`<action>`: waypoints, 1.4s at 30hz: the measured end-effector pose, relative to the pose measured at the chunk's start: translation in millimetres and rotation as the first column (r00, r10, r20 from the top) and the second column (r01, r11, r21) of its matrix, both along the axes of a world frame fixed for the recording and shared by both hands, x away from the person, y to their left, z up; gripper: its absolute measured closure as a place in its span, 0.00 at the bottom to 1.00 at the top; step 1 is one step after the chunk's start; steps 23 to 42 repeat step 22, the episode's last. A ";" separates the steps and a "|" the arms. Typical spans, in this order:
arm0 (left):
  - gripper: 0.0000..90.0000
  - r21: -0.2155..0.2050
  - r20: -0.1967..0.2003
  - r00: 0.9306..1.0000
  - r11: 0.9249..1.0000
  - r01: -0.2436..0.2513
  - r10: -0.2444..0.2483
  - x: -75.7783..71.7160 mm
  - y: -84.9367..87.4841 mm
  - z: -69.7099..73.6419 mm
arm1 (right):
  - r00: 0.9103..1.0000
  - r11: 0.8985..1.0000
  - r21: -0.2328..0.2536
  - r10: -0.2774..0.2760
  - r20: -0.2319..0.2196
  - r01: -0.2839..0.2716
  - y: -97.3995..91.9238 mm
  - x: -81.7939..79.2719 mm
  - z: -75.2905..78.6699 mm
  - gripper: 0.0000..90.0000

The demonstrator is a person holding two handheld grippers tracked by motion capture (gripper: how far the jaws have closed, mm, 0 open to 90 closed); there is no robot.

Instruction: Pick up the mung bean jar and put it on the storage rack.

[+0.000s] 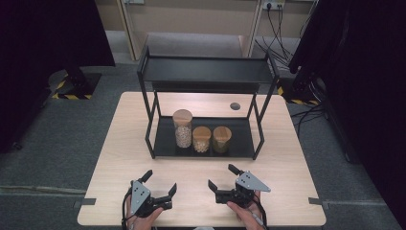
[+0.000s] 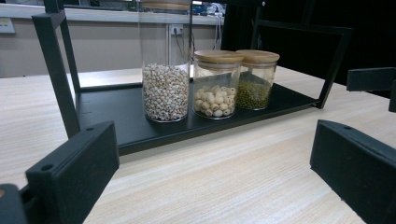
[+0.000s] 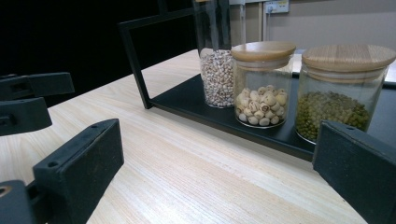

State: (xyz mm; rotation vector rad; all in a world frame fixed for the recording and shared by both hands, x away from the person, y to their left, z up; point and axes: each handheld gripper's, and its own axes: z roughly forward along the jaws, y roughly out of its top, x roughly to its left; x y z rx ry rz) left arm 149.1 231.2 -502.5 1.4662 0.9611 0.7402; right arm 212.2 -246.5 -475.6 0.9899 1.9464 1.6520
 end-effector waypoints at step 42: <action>0.01 0.000 0.001 1.000 1.000 -0.001 0.001 -0.2 -0.2 0.1 | 1.000 1.000 0.002 -0.017 -0.004 0.017 -2.1 0.9 -1.3 0.02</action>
